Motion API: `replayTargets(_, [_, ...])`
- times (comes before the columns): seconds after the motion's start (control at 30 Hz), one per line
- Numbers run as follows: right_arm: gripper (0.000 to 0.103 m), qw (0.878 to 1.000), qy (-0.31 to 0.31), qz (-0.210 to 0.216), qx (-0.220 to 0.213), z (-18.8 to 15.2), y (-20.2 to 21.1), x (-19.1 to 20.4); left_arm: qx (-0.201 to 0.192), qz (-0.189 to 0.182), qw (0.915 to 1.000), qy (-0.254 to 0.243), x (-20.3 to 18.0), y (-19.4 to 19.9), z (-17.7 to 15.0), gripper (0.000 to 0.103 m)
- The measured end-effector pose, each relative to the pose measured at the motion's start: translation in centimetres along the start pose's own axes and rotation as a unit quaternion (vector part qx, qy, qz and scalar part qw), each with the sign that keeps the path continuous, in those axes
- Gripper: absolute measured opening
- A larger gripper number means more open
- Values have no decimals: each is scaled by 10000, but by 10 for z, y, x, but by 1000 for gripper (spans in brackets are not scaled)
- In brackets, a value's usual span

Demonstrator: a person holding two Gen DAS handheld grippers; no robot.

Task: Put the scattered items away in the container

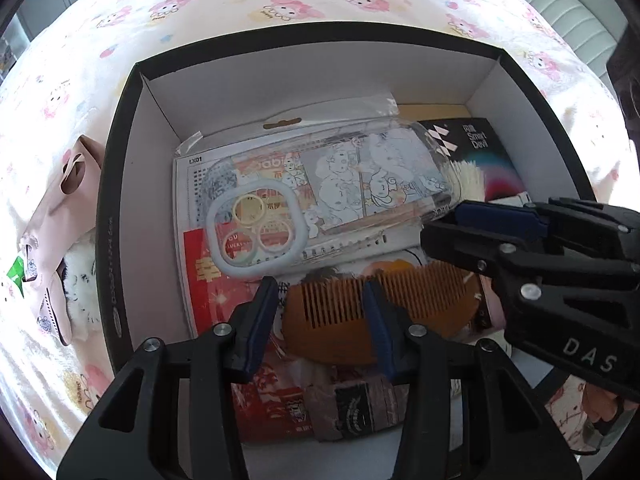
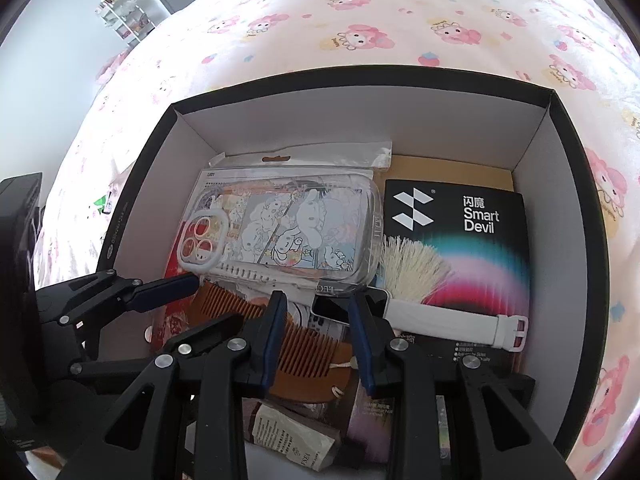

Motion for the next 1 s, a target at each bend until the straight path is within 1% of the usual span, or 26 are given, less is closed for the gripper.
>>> replayTargets(0.07, [28, 10000, -25, 37, 19, 7, -2, 0, -28, -66, 9998, 173, 6, 1, 8, 43])
replayTargets(0.13, [28, 9999, -143, 49, -31, 13, 1, -5, -159, -142, 9993, 292, 8, 7, 13, 42])
replayTargets(0.2, [28, 9993, -274, 19, -256, 16, 13, -15, -373, -243, 9986, 272, 8, 19, 14, 42])
replayTargets(0.27, [28, 9979, -462, -103, -446, 15, 25, -28, -522, -525, 9969, 256, 8, 29, 13, 42])
replayTargets(0.33, [28, 9970, -573, -236, -457, 12, 28, -37, -540, -789, 9950, 291, 7, 35, 12, 42])
replayTargets(0.37, [28, 9971, -582, -247, -412, 10, 26, -39, -538, -833, 9946, 311, 7, 36, 13, 42])
replayTargets(0.43, [28, 9978, -589, -189, -243, 9, 20, -40, -453, -752, 9955, 347, 9, 33, 15, 42])
replayTargets(0.5, [28, 9982, -585, -124, -94, 8, 14, -38, -225, -690, 9967, 367, 13, 21, 20, 42])
replayTargets(0.53, [28, 9984, -567, -64, -48, 9, 11, -35, -99, -725, 9966, 384, 12, 15, 21, 42])
replayTargets(0.6, [28, 9983, -576, 15, 10, 15, 5, -30, 3, -783, 9959, 446, 8, 3, 21, 42])
replayTargets(0.73, [28, 9970, -767, 97, 38, 26, -7, -23, -85, -839, 9947, 588, 14, 3, 29, 41])
replayTargets(0.8, [28, 9956, -930, 101, -24, 29, -9, -24, -196, -762, 9946, 676, 17, 7, 35, 40])
replayTargets(0.93, [28, 9936, -1107, 59, -215, 31, -1, -27, -415, -800, 9928, 787, 20, 19, 40, 40])
replayTargets(1.0, [28, 9940, -1046, -12, -319, 27, 6, -26, -549, -940, 9910, 774, 19, 30, 35, 40])
Point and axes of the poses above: each gripper's, at about its wrist camera, not at the fingertips, and y roughly against the way its jaws point, x to its left, z to its top, the point moved 7 cm from there along -y, roughly the way its jaws point, and after that the axes turned 3 degrees about x, right-handed, at the moved point
